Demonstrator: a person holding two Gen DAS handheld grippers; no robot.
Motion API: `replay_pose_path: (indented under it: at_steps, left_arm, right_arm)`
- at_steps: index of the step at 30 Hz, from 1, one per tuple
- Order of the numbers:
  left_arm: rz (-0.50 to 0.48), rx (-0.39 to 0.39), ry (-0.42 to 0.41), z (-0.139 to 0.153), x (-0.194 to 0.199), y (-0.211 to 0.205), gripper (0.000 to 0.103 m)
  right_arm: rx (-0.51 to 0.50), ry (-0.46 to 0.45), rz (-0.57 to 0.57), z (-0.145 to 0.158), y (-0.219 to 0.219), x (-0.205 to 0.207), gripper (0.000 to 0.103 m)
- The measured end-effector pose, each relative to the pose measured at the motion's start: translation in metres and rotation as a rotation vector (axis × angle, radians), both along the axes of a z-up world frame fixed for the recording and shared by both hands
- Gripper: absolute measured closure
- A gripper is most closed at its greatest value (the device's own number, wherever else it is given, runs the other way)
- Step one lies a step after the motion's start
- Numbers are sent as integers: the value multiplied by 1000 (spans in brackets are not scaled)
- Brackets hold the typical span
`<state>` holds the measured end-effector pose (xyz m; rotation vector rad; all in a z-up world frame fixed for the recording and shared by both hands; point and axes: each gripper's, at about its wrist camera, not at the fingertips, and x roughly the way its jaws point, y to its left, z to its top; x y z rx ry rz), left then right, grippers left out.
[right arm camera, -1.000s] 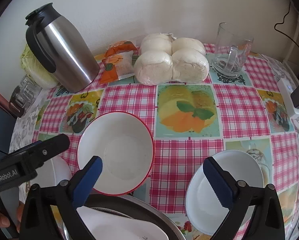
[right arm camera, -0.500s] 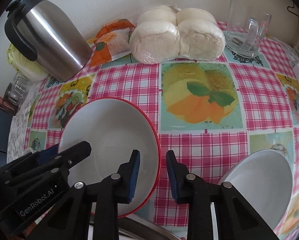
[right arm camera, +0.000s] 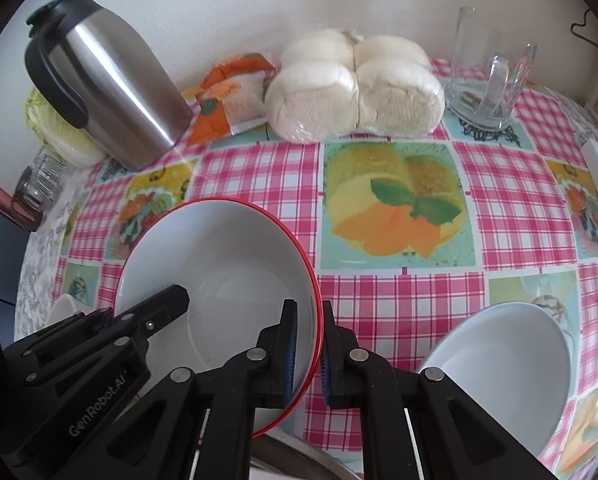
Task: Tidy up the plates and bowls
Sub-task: 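Close both tools on the red-rimmed bowl rim, then lift the red-rimmed bowl with both tools toward the steel tray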
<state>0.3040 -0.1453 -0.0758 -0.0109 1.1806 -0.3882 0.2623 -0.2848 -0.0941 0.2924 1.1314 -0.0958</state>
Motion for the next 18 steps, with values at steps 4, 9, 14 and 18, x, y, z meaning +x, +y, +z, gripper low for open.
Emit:
replay_pose_path:
  at_steps: [4, 9, 14, 18]
  left_arm:
    - [9, -8, -55, 23, -10, 3, 93]
    - [23, -17, -108, 48, -35, 12, 93]
    - [30, -33, -111, 56, -64, 25, 93]
    - [37, -55, -94, 52, -89, 35, 93]
  right_arm:
    - [-7, -48, 7, 23, 3, -10, 92]
    - [-3, -96, 9, 48, 8, -34, 92]
    - [-7, -114, 12, 61, 18, -62, 92]
    - [1, -114, 13, 62, 27, -87, 92]
